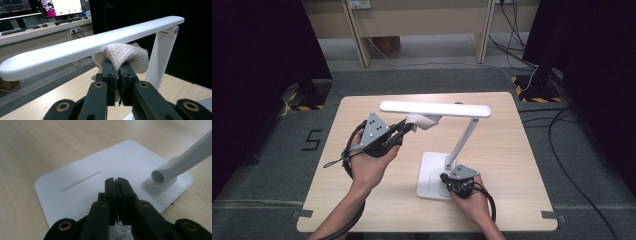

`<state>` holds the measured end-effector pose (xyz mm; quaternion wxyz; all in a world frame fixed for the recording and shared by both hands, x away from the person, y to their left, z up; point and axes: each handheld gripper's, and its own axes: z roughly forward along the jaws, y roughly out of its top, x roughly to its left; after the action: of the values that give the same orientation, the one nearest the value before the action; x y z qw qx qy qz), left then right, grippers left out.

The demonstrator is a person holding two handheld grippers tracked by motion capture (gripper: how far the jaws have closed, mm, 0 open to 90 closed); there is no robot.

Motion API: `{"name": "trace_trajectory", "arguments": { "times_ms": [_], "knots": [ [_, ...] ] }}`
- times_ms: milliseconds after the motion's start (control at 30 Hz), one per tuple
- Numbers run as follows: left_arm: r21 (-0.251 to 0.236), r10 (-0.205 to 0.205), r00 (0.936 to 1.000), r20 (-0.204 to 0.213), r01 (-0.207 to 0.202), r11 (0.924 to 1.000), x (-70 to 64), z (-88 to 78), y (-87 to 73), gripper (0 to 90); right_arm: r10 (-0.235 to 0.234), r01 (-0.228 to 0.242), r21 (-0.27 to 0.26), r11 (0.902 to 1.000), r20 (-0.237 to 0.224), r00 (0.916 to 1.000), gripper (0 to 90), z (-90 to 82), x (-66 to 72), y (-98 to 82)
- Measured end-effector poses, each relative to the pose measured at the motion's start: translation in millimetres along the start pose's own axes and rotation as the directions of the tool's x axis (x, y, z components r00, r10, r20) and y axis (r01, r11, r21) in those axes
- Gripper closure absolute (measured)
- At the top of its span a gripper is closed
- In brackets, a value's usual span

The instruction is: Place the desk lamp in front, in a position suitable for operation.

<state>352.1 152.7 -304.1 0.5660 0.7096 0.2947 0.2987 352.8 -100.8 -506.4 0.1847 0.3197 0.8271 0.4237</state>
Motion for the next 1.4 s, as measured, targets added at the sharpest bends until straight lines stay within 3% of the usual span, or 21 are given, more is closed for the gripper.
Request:
{"name": "trace_trajectory", "arguments": {
  "times_ms": [1400],
  "knots": [
    [0.012,0.007,0.9997,0.024,-0.008,0.9999,-10.5,15.7,6.5,85.0,-0.004,0.004,-0.001,1.0,-0.002,1.0,87.6,0.8,0.0,0.4]
  ]
}}
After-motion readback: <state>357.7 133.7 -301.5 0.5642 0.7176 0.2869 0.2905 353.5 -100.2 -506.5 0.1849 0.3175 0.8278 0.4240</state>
